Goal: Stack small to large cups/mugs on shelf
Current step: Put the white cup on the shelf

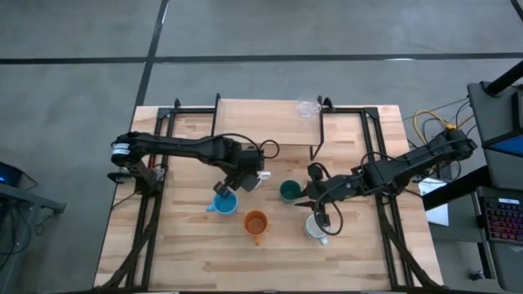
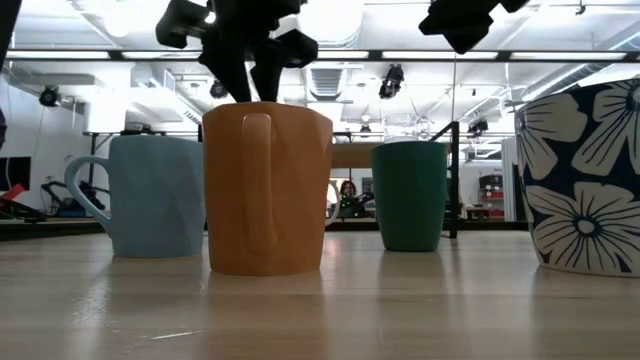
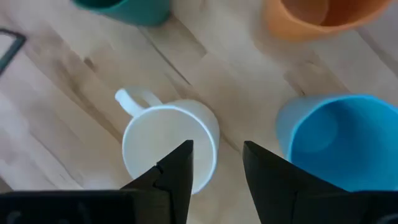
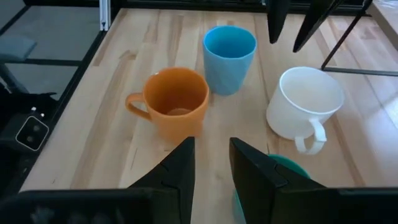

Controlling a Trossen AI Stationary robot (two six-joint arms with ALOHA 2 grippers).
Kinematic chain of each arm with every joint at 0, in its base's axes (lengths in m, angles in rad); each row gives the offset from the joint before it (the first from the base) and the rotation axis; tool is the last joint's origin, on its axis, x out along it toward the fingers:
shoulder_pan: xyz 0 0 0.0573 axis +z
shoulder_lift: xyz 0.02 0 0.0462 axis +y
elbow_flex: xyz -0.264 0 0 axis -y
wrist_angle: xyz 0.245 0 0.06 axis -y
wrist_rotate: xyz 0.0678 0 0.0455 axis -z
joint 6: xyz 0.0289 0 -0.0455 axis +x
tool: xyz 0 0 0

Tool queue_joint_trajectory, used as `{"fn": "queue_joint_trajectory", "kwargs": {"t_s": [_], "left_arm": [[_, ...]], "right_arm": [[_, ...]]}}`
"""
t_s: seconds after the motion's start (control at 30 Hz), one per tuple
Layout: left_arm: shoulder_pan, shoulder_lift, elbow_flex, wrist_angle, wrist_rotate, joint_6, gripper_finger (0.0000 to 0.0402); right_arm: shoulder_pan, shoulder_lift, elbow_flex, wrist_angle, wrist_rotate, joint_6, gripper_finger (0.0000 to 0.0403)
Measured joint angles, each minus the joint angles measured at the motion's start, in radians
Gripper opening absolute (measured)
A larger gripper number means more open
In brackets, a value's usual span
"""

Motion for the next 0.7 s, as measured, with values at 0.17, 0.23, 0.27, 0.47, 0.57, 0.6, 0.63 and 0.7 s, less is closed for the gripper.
{"fn": "queue_joint_trajectory", "kwargs": {"t_s": [0.17, 0.23, 0.27, 0.47, 0.57, 0.6, 0.63, 0.7], "left_arm": [[0.027, 0.008, 0.001, 0.0, 0.002, 0.053, 0.0125], [0.042, 0.021, 0.001, 0.001, 0.002, 0.059, 0.0125], [0.049, 0.029, 0.001, 0.0, 0.0, 0.063, 0.0125], [0.069, 0.081, -0.001, -0.002, -0.01, 0.068, 0.0125], [0.07, 0.1, 0.001, -0.002, -0.014, 0.068, 0.0125], [0.07, 0.104, 0.001, -0.002, -0.013, 0.068, 0.0125], [0.07, 0.107, 0.001, -0.002, -0.013, 0.067, 0.0125], [0.07, 0.116, 0.001, -0.002, -0.008, 0.064, 0.0125]], "right_arm": [[0.0, 0.0, 0.0, 0.004, 0.0, 0.0, 0.0093], [0.0, 0.0, 0.0, 0.007, 0.0, 0.0, 0.0093], [0.0, 0.0, 0.0, 0.008, 0.0, 0.0, 0.0093], [0.0, 0.0, 0.0, 0.009, 0.0, -0.001, 0.0093], [0.0, 0.0, 0.0, 0.009, 0.0, -0.001, 0.0093], [0.0, 0.0, 0.0, 0.009, 0.0, -0.001, 0.0093], [0.0, 0.0, 0.0, 0.008, 0.0, -0.003, 0.0093], [0.0, 0.0, 0.0, 0.008, 0.0, -0.005, 0.0093]]}}
